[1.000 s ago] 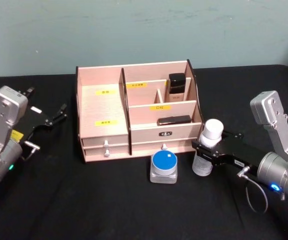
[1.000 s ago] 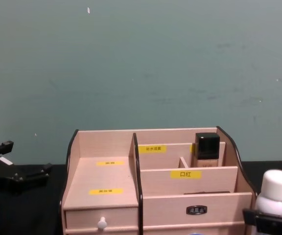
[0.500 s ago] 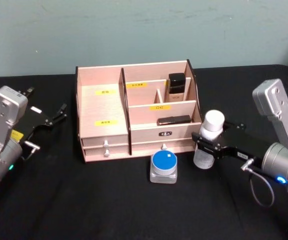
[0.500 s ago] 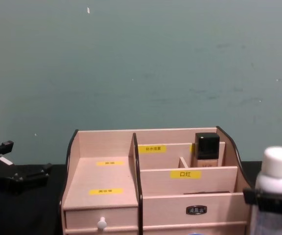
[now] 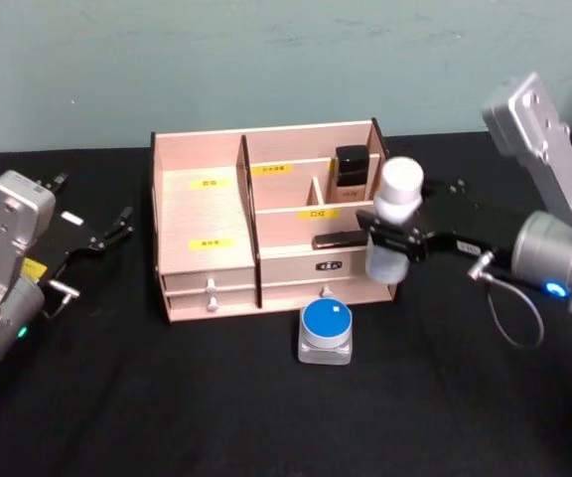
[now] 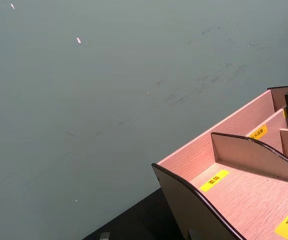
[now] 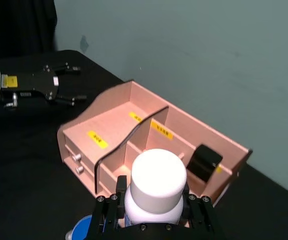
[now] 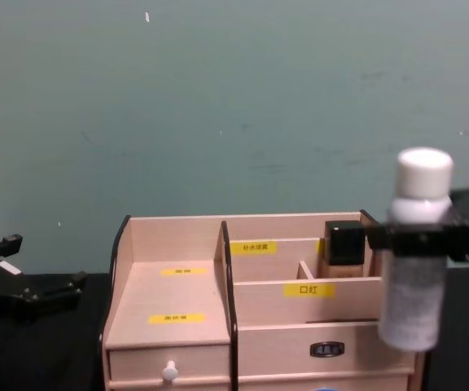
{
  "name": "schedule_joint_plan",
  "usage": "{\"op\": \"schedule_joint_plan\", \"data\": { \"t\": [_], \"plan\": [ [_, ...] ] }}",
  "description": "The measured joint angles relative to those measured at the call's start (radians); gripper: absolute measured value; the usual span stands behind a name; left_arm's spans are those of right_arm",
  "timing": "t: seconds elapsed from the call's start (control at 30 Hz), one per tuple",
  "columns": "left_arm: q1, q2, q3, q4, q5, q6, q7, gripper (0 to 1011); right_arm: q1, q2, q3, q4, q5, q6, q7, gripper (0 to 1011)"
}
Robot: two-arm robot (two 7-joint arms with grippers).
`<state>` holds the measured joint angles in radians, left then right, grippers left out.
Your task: Pick up the facial cleanser and watermelon frost from the table and place them into the tiered storage box.
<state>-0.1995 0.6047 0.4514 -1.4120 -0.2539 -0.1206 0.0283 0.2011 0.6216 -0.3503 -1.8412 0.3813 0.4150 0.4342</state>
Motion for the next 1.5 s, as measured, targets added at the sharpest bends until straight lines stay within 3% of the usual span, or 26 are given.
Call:
{"op": "schedule_joint_plan", "data": {
  "t": [0.33,0.53,1.07,1.5],
  "plan": [
    [0.0,0.0,0.0,0.0,0.0,0.0,0.0,1009,0.148,-0.04,-0.068,0.089,-0.001,0.01,0.036,595],
    [0.0,0.0,0.0,0.0,0.0,0.0,0.0,1010,0.23,-0.074,-0.11,0.18,-0.004,-0.027,0.057,595],
    [0.0,0.0,0.0,0.0,0.0,0.0,0.0,1009,0.376,-0.17,-0.188,0.387,-0.033,-0.112,0.096,595],
    [0.0,0.0,0.0,0.0,0.0,0.0,0.0,1010,0.448,-0.234,-0.231,0.514,-0.063,-0.177,0.12,594]
  ]
}}
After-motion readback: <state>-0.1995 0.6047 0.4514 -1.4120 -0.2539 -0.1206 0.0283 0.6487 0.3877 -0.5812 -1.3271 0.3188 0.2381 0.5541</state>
